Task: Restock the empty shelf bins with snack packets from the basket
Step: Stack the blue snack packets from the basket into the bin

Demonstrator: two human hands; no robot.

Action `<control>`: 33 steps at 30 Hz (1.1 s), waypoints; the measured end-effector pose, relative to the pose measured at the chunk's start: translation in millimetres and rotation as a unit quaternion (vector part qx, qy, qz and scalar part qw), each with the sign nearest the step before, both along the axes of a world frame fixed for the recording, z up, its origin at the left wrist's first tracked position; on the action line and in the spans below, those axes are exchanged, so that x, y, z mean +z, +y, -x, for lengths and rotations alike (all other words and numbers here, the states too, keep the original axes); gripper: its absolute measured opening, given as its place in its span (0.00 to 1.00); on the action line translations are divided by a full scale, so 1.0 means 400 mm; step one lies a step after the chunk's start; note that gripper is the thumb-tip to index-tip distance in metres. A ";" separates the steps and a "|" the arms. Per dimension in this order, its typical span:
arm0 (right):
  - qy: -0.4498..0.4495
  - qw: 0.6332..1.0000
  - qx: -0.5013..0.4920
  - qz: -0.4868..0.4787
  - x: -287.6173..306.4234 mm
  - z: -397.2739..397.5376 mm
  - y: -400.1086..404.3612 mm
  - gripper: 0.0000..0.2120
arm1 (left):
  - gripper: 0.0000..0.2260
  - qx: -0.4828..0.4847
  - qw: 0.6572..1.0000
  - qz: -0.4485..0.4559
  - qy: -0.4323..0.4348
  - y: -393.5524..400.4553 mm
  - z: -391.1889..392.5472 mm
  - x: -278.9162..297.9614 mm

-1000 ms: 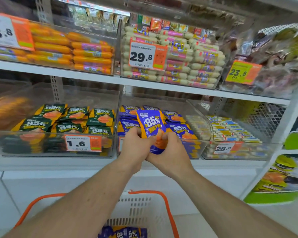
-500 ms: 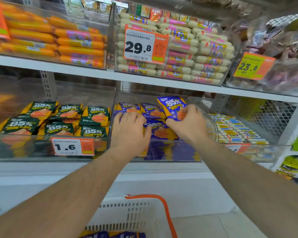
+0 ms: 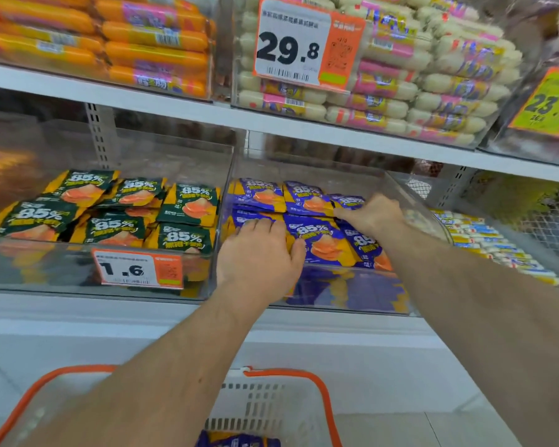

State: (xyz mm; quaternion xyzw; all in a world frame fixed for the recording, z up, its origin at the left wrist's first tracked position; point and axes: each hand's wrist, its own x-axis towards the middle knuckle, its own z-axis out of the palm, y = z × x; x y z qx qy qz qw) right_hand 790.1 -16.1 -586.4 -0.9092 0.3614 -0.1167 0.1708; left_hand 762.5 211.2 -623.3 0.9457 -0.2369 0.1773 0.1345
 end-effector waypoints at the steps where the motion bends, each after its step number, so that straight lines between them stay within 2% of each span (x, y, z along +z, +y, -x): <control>1: 0.001 1.000 0.002 0.000 -0.001 0.001 -0.001 0.39 | 0.21 0.001 1.000 0.002 -0.001 0.000 -0.001 -0.001; 6: -0.005 0.998 0.044 0.033 -0.014 0.032 0.005 0.34 | 0.21 0.008 1.000 0.001 -0.006 0.001 0.004 -0.002; 9: 0.000 0.996 0.066 0.057 -0.021 0.036 0.001 0.27 | 0.21 0.008 1.000 0.002 -0.011 0.003 0.005 -0.001; 17: -0.026 0.996 0.072 0.050 -0.002 0.016 0.004 0.24 | 0.22 0.005 1.000 -0.006 -0.003 0.005 0.007 0.003; 25: 0.009 0.992 0.098 0.073 -0.002 0.015 0.003 0.20 | 0.21 0.004 1.000 -0.006 -0.004 0.004 0.008 0.002; 33: -0.022 0.991 0.106 0.080 -0.005 0.024 -0.018 0.17 | 0.21 0.004 1.000 -0.007 -0.003 0.004 0.008 0.001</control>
